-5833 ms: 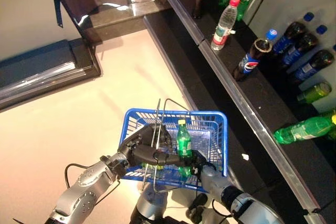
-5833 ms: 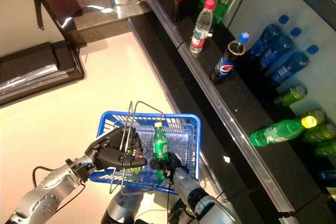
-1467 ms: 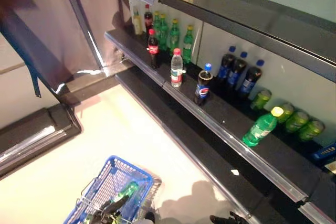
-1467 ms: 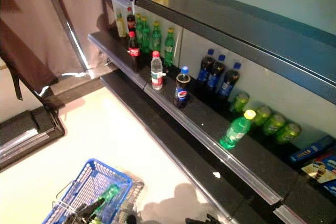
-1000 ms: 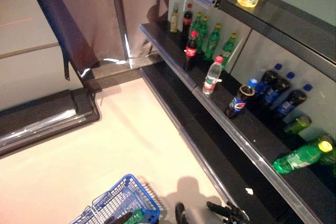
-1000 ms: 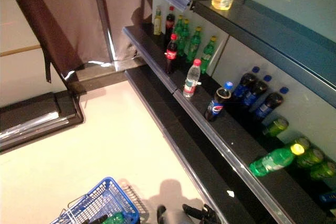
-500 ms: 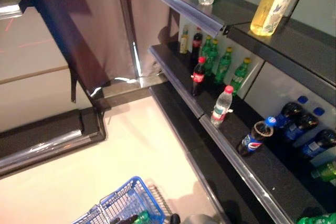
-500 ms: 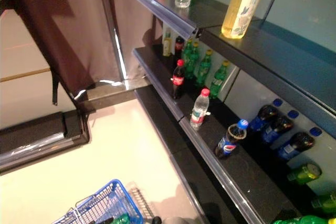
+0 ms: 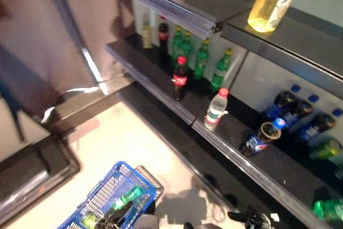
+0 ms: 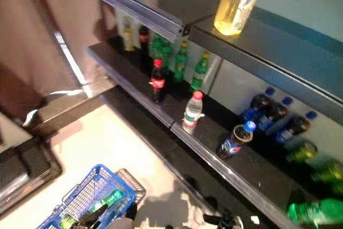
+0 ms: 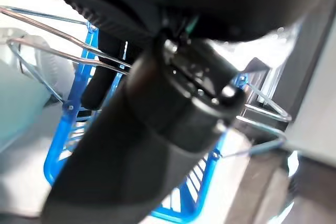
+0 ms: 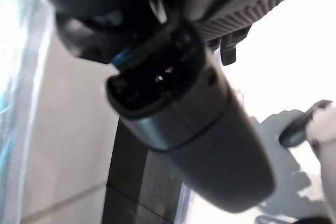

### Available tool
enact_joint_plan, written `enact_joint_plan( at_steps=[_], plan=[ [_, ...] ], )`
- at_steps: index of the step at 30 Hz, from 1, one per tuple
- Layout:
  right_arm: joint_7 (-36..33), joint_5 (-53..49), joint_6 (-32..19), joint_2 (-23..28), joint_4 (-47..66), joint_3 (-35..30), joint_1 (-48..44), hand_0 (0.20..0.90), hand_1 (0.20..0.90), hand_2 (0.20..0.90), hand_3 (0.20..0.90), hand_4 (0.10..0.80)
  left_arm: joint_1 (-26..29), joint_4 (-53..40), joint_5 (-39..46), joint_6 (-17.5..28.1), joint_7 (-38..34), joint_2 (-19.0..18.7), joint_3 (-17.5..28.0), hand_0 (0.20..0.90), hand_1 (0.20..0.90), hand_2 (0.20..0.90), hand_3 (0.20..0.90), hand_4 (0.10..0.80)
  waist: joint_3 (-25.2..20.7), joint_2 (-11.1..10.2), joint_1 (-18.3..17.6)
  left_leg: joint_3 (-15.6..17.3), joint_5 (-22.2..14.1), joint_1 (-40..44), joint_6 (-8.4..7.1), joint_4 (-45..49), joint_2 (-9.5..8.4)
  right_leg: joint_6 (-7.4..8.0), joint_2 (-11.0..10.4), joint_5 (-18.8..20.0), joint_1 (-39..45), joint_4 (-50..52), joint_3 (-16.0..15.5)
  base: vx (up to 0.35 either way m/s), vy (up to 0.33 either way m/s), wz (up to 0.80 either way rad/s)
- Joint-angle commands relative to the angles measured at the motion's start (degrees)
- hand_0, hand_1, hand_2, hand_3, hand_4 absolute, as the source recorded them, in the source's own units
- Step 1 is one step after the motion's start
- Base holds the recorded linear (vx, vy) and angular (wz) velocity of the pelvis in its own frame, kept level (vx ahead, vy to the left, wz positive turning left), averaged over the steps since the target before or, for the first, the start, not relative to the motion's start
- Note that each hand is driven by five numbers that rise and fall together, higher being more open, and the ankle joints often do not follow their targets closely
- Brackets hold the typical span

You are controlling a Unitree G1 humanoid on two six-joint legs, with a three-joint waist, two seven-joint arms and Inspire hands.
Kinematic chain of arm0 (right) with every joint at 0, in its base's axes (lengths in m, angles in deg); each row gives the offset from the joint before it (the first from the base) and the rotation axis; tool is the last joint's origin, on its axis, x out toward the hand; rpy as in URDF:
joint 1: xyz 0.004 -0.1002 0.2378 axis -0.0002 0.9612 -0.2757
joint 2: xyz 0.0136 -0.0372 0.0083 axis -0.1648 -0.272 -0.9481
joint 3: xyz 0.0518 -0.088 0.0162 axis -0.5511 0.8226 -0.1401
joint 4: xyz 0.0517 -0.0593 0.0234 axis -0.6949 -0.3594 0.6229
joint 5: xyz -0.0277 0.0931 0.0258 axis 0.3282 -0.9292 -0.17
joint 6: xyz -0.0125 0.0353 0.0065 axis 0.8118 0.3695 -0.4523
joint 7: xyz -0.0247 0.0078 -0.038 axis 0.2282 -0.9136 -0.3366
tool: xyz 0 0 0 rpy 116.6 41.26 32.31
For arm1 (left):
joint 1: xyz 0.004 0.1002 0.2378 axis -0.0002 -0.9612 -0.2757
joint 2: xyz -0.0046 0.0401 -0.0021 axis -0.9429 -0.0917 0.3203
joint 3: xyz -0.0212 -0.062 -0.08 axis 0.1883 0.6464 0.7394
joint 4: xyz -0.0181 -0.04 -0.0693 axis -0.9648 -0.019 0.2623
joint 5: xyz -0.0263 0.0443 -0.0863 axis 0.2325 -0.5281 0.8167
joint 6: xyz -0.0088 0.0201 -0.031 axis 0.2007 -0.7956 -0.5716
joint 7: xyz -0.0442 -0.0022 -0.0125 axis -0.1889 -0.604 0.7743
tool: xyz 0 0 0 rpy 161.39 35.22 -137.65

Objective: Pick up the drink and place into the basket.

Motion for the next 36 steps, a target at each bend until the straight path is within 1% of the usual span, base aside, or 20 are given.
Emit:
enact_joint_plan(
  at_steps=[1, 2, 3, 4, 6, 7, 8, 10, 12, 15, 16, 18, 20, 21, 23, 24, 26, 29, 30, 36],
  plan=[
    [0.76, 0.75, -1.58, 0.93, 1.96, 0.04, 1.47, 0.900, 0.900, 0.900, 0.900, 0.800, 2.04, -5.74, -1.06, 5.31, 2.88, 0.95, 1.19, 0.300, 0.300, 0.300, 0.200, 0.100, -0.83, 1.47, 0.68, 0.83, -5.60, -0.57, 1.31, 4.32, 0.33, 4.84, -5.75, 13.47, -4.75, -5.95, -4.80, 0.020, 0.172, -0.38],
    [1.05, 1.04, -1.32, 0.80, 2.44, 0.22, 1.18, 0.900, 0.900, 0.900, 0.900, 0.800, 1.49, -5.59, -0.47, 5.57, 3.11, 0.41, 1.86, 0.300, 0.300, 0.300, 0.200, 0.100, -0.82, 1.66, 1.45, 2.63, -5.89, 0.30, 1.23, 3.71, 0.47, 5.33, -7.14, 13.88, -5.19, -6.43, -9.88, -0.022, 0.123, -0.75],
    [1.39, 1.46, -1.20, 0.65, 2.78, 0.37, 0.74, 0.900, 0.900, 0.900, 0.900, 0.800, 1.06, -5.48, -1.24, 5.56, 3.48, -0.03, 2.54, 0.300, 0.300, 0.300, 0.200, 0.100, -0.84, 1.77, 2.23, 4.51, -6.04, 0.79, 1.16, 3.31, 0.63, 5.74, -8.10, 14.16, -5.54, -6.37, -13.78, -0.049, 0.111, -1.16],
    [1.32, 3.25, -1.37, 0.42, 3.26, 0.96, -0.01, 0.900, 0.900, 0.900, 0.900, 0.800, 0.79, -5.33, -1.61, 5.50, 3.64, -0.48, 3.33, 0.300, 0.300, 0.300, 0.200, 0.100, -0.97, 1.97, 2.94, 6.76, -6.28, 1.05, 1.33, 3.12, 0.88, 5.93, -8.57, 13.80, -5.85, -5.54, -16.28, -0.061, 0.098, -1.38],
    [1.19, 5.48, -0.86, 0.34, 4.89, 3.00, -1.03, 0.900, 0.900, 0.900, 0.900, 0.800, 0.45, -5.04, -1.30, 5.37, 4.24, -1.50, 3.97, 0.300, 0.300, 0.300, 0.200, 0.100, -1.50, 2.26, 4.13, 9.64, -6.88, 0.59, 1.91, 3.84, 1.00, 5.61, -8.85, 12.49, -6.14, -3.49, -18.99, -0.070, 0.066, -1.25],
    [1.18, 5.48, -0.85, 0.34, 4.90, 3.00, -1.02, 0.900, 0.900, 0.900, 0.900, 0.800, 0.44, -5.03, -1.30, 5.37, 4.25, -1.51, 3.97, 0.300, 0.300, 0.300, 0.200, 0.100, -1.50, 2.24, 4.16, 9.68, -6.92, 0.58, 1.92, 3.88, 0.98, 5.62, -8.87, 12.45, -6.18, -3.43, -18.94, -0.079, -0.009, -1.06],
    [1.40, 6.07, -0.58, 0.02, 6.13, 4.70, -1.33, 0.900, 0.900, 0.900, 0.900, 0.800, 0.35, -5.07, -0.28, 5.29, 4.11, -2.04, 4.38, 0.300, 0.300, 0.300, 0.200, 0.100, -2.00, 2.01, 5.09, 11.33, -7.31, -0.07, 2.34, 4.68, 0.89, 5.68, -9.48, 12.31, -5.41, -3.08, -20.53, -0.059, -0.057, -0.74],
    [1.36, 7.29, -0.80, -0.41, 8.31, 6.34, -1.41, 0.900, 0.900, 0.900, 0.900, 0.800, 0.51, -5.76, -0.66, 5.39, 3.44, -2.00, 4.46, 0.300, 0.300, 0.300, 0.200, 0.100, -2.60, 1.42, 6.13, 12.38, -7.40, -0.52, 2.45, 4.86, 0.83, 5.69, -10.10, 12.17, -3.06, -5.82, -21.26, -0.079, -0.176, -0.77],
    [1.25, 8.67, -1.14, -0.17, 11.14, 7.72, -1.36, 0.900, 0.900, 0.900, 0.900, 0.800, 0.69, -7.05, -0.94, 5.25, 2.25, -1.64, 4.07, 0.300, 0.300, 0.300, 0.200, 0.100, -2.66, 0.84, 6.35, 12.27, -7.47, -0.73, 2.07, 5.25, 0.66, 5.59, -10.10, 12.92, -1.76, -9.42, -20.99, -0.041, -0.183, -0.78],
    [2.91, 13.28, 1.79, 2.10, 23.40, 12.21, -1.16, 0.900, 0.900, 0.900, 0.900, 0.800, 0.17, -10.85, -0.40, 5.05, 0.19, -0.80, 3.17, 0.300, 0.300, 0.300, 0.200, 0.100, -2.10, 0.01, 6.29, 11.07, -7.34, -1.24, 0.77, 6.19, 1.24, 4.51, -8.54, 13.64, -1.38, -11.76, -19.65, -0.068, -0.210, -0.43],
    [3.82, 14.18, 4.77, 3.13, 29.57, 13.54, -0.79, 0.900, 0.900, 0.900, 0.900, 0.800, -0.55, -12.09, -0.47, 5.03, -0.14, -0.44, 3.27, 0.300, 0.300, 0.300, 0.200, 0.100, -1.82, -0.32, 6.26, 10.09, -7.53, -1.39, 0.57, 6.78, 1.21, 3.92, -7.82, 13.54, -1.42, -11.89, -18.99, -0.054, -0.144, -0.24],
    [6.28, 15.83, 5.40, 4.94, 35.06, 15.14, -0.09, 0.900, 0.900, 0.900, 0.900, 0.800, -1.53, -12.76, -0.12, 5.28, -0.20, -0.18, 3.11, 0.300, 0.300, 0.300, 0.200, 0.100, -1.46, -0.69, 6.31, 8.43, -7.86, -1.78, 0.33, 7.96, 1.05, 3.23, -7.05, 13.48, -1.46, -11.89, -18.24, -0.050, -0.124, -0.11],
    [9.88, 14.41, 7.27, 9.57, 44.32, 16.73, 0.82, 0.900, 0.900, 0.900, 0.900, 0.800, -3.41, -13.23, 1.39, 5.47, -0.06, -0.08, 3.40, 0.300, 0.300, 0.300, 0.200, 0.100, -0.66, -1.55, 7.08, 3.70, -7.96, -2.96, -0.09, 9.78, 0.51, 2.45, -5.94, 13.41, -1.53, -11.67, -16.73, -0.082, -0.112, -0.06],
    [10.91, 14.60, 6.22, 10.89, 46.09, 16.71, 1.13, 0.900, 0.900, 0.900, 0.900, 0.800, -4.02, -13.18, 2.08, 5.47, 0.48, -0.06, 3.72, 0.300, 0.300, 0.300, 0.200, 0.100, -0.48, -1.67, 7.27, 2.32, -7.73, -2.94, -0.14, 9.51, 0.46, 2.29, -5.58, 13.27, -1.61, -11.48, -16.32, -0.077, -0.048, -0.12],
    [12.86, 15.13, 4.76, 13.57, 52.32, 16.40, 2.03, 0.900, 0.900, 0.900, 0.900, 0.800, -4.92, -13.03, 1.26, 4.93, 0.89, 0.29, 4.49, 0.300, 0.300, 0.300, 0.200, 0.100, -0.70, -1.51, 6.94, 2.88, -6.22, -1.48, -0.46, 5.74, 1.86, 2.31, -5.32, 12.71, -1.29, -11.56, -17.39, -0.037, 0.015, -0.12],
    [13.94, 14.03, 4.67, 15.09, 56.87, 15.33, 2.95, 0.900, 0.900, 0.900, 0.900, 0.800, -5.17, -12.73, 0.21, 4.14, 0.42, 0.12, 4.50, 0.300, 0.300, 0.300, 0.200, 0.100, -1.08, -1.45, 6.43, 3.75, -5.25, -0.64, -0.84, 3.93, 2.63, 2.49, -5.35, 12.59, -1.15, -11.43, -18.10, -0.006, 0.040, -0.04],
    [16.40, 11.13, 2.79, 18.95, 66.13, 12.00, 4.14, 0.900, 0.900, 0.900, 0.900, 0.800, -5.75, -12.49, -0.56, 3.34, 0.01, -0.78, 4.87, 0.300, 0.300, 0.300, 0.200, 0.100, -1.64, -1.62, 5.45, 4.55, -5.39, 0.10, -1.17, 3.70, 3.00, 3.13, -5.99, 12.72, -1.34, -11.06, -18.57, 0.002, 0.052, 0.03],
    [17.51, 9.44, 1.93, 21.50, 73.17, 8.66, 4.58, 0.900, 0.900, 0.900, 0.900, 0.800, -5.80, -12.26, -1.04, 2.73, 0.29, -1.55, 5.85, 0.300, 0.300, 0.300, 0.200, 0.100, -1.98, -1.53, 4.67, 5.45, -5.84, 1.06, -1.39, 3.48, 3.37, 3.69, -6.64, 12.62, -1.31, -10.82, -18.72, 0.013, 0.056, 0.00],
    [18.92, 8.00, 0.85, 23.27, 78.34, 5.22, 4.89, 0.900, 0.900, 0.900, 0.900, 0.800, -6.02, -11.94, -1.43, 2.53, 0.34, -1.98, 6.89, 0.300, 0.300, 0.300, 0.200, 0.100, -2.37, -1.39, 3.91, 6.14, -6.36, 1.54, -1.39, 3.63, 3.51, 4.09, -7.13, 12.43, -1.38, -10.54, -18.59, 0.015, 0.081, -0.05],
    [17.15, 2.20, -3.89, 25.71, 87.38, -3.56, 3.91, 0.900, 0.900, 0.900, 0.900, 0.800, -6.87, -10.76, -2.89, 2.34, 1.32, -2.60, 9.63, 0.300, 0.300, 0.300, 0.200, 0.100, -3.48, -0.83, 2.73, 7.84, -7.48, 3.37, -1.32, 3.29, 4.02, 4.83, -8.04, 12.12, -0.52, -10.92, -18.36, 0.032, 0.052, -0.15]
  ],
)
